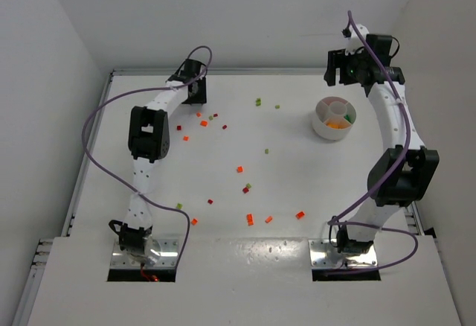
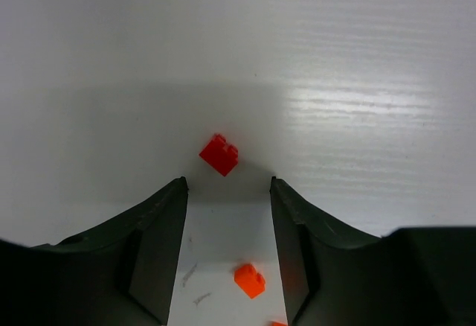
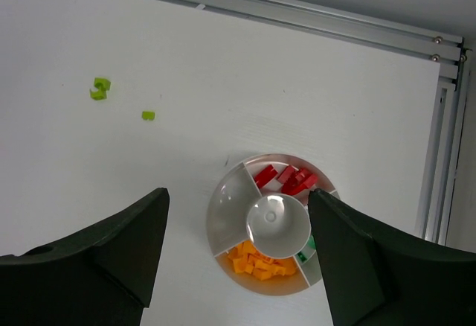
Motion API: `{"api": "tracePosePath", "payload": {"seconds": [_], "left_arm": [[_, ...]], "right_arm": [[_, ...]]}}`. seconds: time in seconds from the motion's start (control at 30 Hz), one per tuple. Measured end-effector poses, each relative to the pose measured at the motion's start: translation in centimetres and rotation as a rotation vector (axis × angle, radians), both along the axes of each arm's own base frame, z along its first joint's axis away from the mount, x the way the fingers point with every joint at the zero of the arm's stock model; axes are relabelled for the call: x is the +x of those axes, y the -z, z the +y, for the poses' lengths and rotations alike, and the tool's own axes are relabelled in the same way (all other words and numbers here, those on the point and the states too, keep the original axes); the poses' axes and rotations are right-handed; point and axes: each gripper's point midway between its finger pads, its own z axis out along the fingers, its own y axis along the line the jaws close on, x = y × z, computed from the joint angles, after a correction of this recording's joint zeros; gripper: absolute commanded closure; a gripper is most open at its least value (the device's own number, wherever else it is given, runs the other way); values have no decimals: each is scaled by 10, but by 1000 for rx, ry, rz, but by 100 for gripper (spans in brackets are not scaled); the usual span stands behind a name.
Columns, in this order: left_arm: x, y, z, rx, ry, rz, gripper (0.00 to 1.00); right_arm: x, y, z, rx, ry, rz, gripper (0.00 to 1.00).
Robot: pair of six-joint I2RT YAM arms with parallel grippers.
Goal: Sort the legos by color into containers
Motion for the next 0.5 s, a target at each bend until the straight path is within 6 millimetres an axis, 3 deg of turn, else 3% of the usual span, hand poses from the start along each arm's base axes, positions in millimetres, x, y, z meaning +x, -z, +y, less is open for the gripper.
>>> {"api": "tracePosePath", "payload": {"seconds": [0.13, 0.3, 0.5], "left_arm": [[14, -1, 0, -7, -9, -35, 46], [19, -1, 2, -14, -13, -49, 53], [21, -1, 6, -26, -27, -53, 70]], "right_arm": [[0, 0, 0, -1, 0, 0, 25], [0, 1, 3, 0, -5, 2, 25], [2, 8, 5, 4, -13, 17, 25]]}}
